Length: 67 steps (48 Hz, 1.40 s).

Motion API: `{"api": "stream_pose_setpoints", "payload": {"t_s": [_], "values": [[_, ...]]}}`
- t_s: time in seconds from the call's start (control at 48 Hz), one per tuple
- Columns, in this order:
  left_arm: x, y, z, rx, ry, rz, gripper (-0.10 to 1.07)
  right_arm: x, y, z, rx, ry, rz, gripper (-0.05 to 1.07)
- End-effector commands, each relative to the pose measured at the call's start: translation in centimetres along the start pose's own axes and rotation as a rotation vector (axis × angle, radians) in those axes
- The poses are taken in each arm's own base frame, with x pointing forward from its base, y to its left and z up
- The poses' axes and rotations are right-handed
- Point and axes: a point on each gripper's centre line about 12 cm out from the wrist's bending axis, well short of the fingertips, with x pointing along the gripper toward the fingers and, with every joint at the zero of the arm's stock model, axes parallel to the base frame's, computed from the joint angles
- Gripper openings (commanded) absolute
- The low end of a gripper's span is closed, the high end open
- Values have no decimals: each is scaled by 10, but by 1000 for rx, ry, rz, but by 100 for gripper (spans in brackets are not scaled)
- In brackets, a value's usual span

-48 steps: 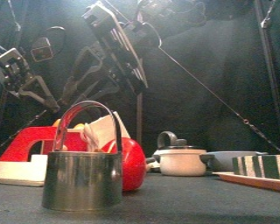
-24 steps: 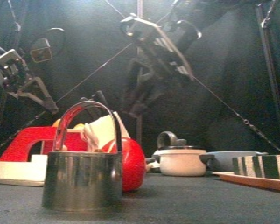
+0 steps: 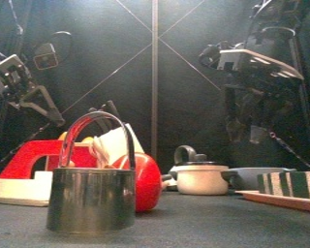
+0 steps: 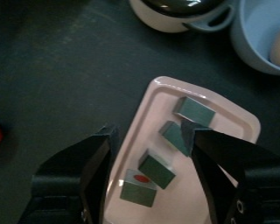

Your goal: Grab green sushi piece

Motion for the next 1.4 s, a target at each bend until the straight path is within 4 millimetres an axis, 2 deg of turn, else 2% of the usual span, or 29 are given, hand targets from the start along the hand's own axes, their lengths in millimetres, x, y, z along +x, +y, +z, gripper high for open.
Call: {"api": "stream_pose_setpoints", "payload": {"t_s": [0.0,0.229,0.562,0.917,1.146,1.375], "values": [[0,0,4,-1,-15,-3,38,-6,-16,3,78,-4,3,93],[0,0,3,-2,-10,-2,38,8,-38,-4,155,2,-28,100],[0,1,2,-9,-11,3,38,37,-49,7,207,21,-11,101],[0,2,1,-15,-7,6,38,57,-54,-1,235,87,30,100],[0,2,1,-15,-7,8,38,58,-53,-2,241,95,34,97],[0,2,-1,-15,-2,8,38,58,-53,-3,240,99,33,85]]}}
